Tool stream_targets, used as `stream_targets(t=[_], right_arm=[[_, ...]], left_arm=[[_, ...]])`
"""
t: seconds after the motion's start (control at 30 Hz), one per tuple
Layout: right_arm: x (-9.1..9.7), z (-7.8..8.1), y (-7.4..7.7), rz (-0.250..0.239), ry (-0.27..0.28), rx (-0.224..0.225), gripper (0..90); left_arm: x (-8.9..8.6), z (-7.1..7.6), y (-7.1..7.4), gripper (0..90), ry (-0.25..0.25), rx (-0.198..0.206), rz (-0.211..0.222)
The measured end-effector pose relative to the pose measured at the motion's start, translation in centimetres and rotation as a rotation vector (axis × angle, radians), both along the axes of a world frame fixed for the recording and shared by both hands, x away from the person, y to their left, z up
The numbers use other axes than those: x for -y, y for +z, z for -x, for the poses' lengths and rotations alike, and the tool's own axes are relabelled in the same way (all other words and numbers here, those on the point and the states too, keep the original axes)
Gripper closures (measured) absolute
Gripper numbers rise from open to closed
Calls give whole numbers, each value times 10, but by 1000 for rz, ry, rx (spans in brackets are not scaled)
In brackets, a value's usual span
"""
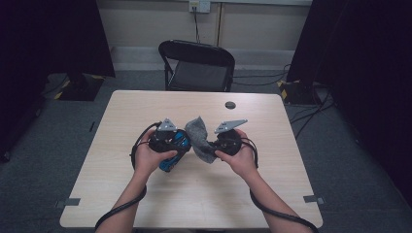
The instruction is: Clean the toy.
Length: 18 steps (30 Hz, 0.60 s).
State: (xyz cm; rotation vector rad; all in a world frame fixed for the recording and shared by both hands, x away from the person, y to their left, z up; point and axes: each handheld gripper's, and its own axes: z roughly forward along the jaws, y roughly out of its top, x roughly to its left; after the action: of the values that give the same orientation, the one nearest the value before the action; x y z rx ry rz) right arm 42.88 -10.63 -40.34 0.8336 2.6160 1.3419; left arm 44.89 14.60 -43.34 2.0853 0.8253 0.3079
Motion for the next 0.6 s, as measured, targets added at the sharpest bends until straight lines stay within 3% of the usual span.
stream_targets(t=[0.37,0.6], right_arm=[[15,11,-11,-1,11,-29,753],[41,-1,-12,-14,-93,-30,754]], left_arm=[[-14,-3,2,255,50,9,30],[-16,-1,7,255,44,19,42]])
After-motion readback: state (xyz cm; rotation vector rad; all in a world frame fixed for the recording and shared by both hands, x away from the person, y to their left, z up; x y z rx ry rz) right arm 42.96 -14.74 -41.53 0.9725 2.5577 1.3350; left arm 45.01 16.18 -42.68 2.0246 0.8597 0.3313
